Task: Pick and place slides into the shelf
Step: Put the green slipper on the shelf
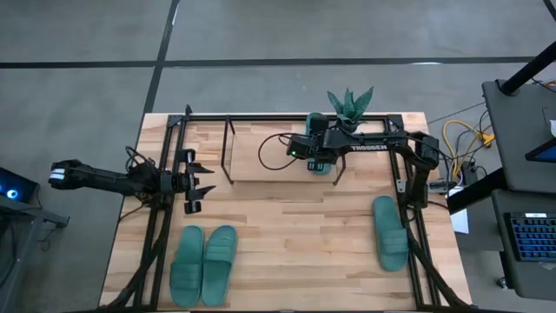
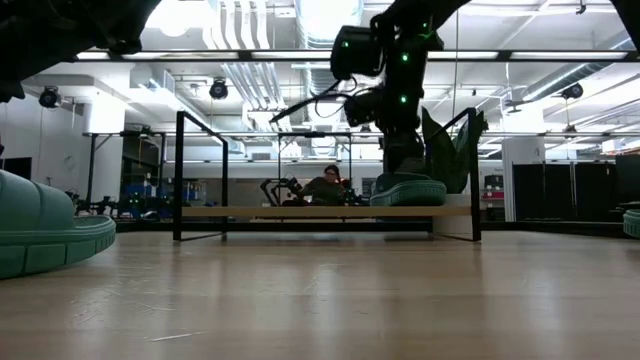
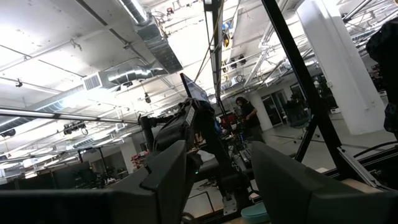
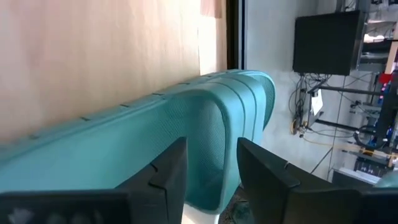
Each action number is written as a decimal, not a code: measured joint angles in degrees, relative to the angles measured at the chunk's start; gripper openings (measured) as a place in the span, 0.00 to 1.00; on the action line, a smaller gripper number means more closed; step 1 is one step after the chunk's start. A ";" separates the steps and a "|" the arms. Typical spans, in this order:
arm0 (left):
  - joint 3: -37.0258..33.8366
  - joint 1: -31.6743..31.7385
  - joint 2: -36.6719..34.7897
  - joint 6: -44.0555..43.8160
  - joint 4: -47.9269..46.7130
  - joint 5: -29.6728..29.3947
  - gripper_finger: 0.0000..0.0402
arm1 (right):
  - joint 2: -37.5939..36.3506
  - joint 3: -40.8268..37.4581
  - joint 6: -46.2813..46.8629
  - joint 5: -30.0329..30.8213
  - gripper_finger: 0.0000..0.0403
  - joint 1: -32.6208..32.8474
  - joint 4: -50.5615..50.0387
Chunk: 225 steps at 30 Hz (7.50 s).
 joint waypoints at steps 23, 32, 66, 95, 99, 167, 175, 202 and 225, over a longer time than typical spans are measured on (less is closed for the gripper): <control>0.00 0.01 -0.02 0.00 0.00 0.00 0.42 | -6.66 16.43 16.80 0.62 0.22 27.08 -13.06; 0.00 0.01 0.00 0.00 -0.01 0.00 0.42 | -10.64 17.20 32.03 0.49 0.20 41.71 -20.97; 0.00 0.00 -0.01 -0.01 0.00 0.00 0.42 | -10.38 10.12 58.52 0.44 0.17 60.70 -24.33; 11.32 -0.05 2.91 -1.87 -12.99 6.42 0.42 | -11.50 6.44 58.74 29.25 0.14 61.58 -31.52; 19.28 -0.06 5.11 -3.13 -32.84 3.20 0.42 | -14.36 -0.99 66.65 41.05 0.13 62.71 -31.57; 45.79 -9.56 18.47 -1.79 -68.22 -20.35 0.42 | -52.47 -62.89 -12.33 -44.60 0.13 27.63 88.75; 50.79 -15.51 22.02 -16.09 -85.08 -26.37 0.42 | -58.48 -65.48 -12.01 -46.53 0.13 22.32 89.25; 77.96 -33.03 62.59 -71.50 -119.78 -8.14 0.41 | -55.25 -66.27 -20.73 -45.91 0.13 22.32 88.10; 78.27 -44.64 72.53 -86.17 -127.02 -17.69 0.41 | -55.23 -66.22 -22.53 -39.85 0.13 22.32 88.02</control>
